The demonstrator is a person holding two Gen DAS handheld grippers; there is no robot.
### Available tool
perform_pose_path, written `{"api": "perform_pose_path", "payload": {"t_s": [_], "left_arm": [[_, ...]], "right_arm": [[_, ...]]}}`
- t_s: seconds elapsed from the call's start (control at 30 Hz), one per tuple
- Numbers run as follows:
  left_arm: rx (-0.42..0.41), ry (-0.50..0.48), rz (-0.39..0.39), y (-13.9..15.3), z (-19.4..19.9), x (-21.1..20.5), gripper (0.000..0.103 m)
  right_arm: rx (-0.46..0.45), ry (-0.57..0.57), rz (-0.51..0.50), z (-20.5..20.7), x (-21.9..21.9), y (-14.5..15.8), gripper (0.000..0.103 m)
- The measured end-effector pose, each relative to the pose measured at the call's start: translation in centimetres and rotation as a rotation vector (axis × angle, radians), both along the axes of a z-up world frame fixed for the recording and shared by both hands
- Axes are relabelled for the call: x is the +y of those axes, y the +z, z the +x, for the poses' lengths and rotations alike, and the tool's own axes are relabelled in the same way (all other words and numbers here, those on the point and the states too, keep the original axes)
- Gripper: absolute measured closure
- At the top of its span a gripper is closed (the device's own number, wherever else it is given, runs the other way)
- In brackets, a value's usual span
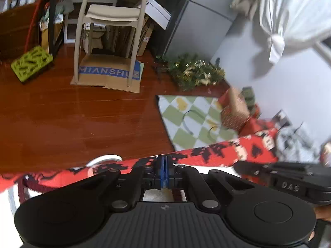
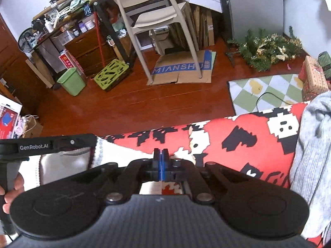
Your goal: Fold clothes
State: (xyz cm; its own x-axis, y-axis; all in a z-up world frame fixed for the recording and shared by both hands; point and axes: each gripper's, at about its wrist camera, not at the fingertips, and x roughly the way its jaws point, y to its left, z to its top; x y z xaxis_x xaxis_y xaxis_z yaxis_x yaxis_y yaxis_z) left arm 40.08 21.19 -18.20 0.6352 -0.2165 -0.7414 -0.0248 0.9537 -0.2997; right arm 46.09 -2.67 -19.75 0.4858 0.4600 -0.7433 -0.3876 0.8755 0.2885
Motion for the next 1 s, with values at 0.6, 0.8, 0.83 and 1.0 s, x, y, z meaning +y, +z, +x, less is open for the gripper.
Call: {"api": "perform_pose_path", "payload": {"t_s": [0.6, 0.8, 0.83, 1.0], "left_arm": [[-0.03, -0.034, 0.043, 3.4, -8.0, 2.0, 0.098], [-0.015, -0.036, 0.117, 2.5, -14.5, 0.8, 0.095], [-0.014, -0.028, 0.137, 2.1, -15.2, 0.9, 0.095], [-0.016, 0.013, 0.19, 1.1, -16.2, 2.4, 0.095]], "right_arm": [[-0.134, 0.144, -0.067, -5.9, 0.6, 3.2, 0.096], [-0.128, 0.213, -0.095, -11.7, 3.0, 2.7, 0.095], [-0.137, 0.22, -0.116, -12.4, 3.5, 2.5, 0.093], [-0.138, 0.187, -0.147, -12.3, 5.2, 1.0, 0.091]]}}
